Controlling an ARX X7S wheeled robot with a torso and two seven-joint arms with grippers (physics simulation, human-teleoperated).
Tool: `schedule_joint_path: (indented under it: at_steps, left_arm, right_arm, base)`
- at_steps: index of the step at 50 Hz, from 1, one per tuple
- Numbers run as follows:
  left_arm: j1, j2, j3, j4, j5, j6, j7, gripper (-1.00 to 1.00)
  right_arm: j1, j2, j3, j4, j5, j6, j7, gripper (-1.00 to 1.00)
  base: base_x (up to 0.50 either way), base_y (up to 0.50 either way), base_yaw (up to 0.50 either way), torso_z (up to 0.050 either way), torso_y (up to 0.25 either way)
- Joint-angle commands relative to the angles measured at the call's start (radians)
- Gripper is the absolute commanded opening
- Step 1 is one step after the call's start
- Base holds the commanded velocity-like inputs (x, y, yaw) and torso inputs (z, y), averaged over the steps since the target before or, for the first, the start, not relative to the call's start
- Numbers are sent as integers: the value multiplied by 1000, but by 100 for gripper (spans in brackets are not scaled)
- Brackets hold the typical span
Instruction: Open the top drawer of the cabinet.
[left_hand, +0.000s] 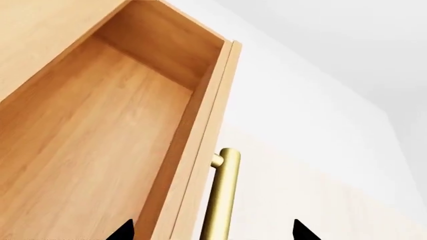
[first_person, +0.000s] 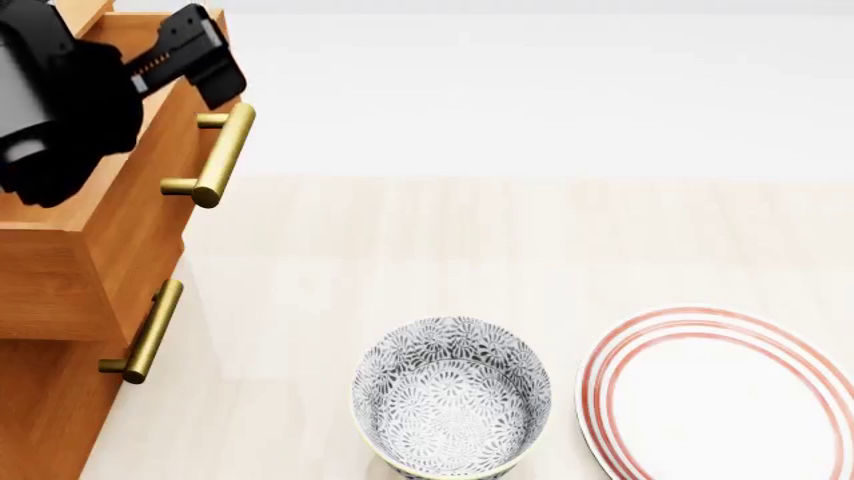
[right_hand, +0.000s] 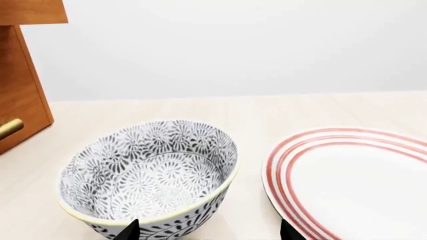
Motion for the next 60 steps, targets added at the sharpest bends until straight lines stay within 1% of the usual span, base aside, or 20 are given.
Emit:
schedule_joint_path:
  at_steps: [1, 8, 14, 20, 32, 40, 48, 54, 60]
  left_arm:
    - [10, 10, -8, -31, -1, 31, 13, 100]
    - [31, 24, -13, -28, -36, 14, 3, 100]
    - [44, 32, 4, -10, -65, 0, -3, 100]
    - [46, 34, 29, -15, -97, -8, 11, 100]
    - [63, 43, 98, 5, -205, -20, 4, 100]
    - [69, 45, 190, 30, -340, -8, -28, 100]
    - [60, 44, 274, 23, -471, 38, -64, 100]
    - [62, 44, 359, 20, -550, 73, -65, 100]
    - [64, 46, 466, 51, -688, 106, -63, 100]
  right_arm:
    - [-3, -16, 17, -5, -16, 3, -19, 100]
    - [-1, -15, 16, -3, -15, 0, -20, 100]
    - [-1, -14, 15, -1, -14, -3, -21, 100]
    - [-2, -12, 13, -5, -14, 0, -18, 100]
    - [-2, -11, 10, -5, -15, -3, -16, 100]
    - [-2, -8, 10, -7, -12, -2, -15, 100]
    - [-1, -8, 8, -2, -10, -6, -18, 100]
    - [-1, -7, 6, -3, -8, -7, -19, 100]
    - [-3, -5, 4, -2, -5, -10, -24, 100]
  base:
    - [0, 0, 0, 0, 0]
    - [0, 0, 0, 0, 0]
    - [0, 0, 0, 0, 0]
    - [0, 0, 0, 0, 0]
    - [0, 0, 0, 0, 0]
    - [0, 0, 0, 0, 0]
    - [0, 0, 0, 0, 0]
    - [0, 0, 0, 0, 0]
    - [0, 0, 0, 0, 0]
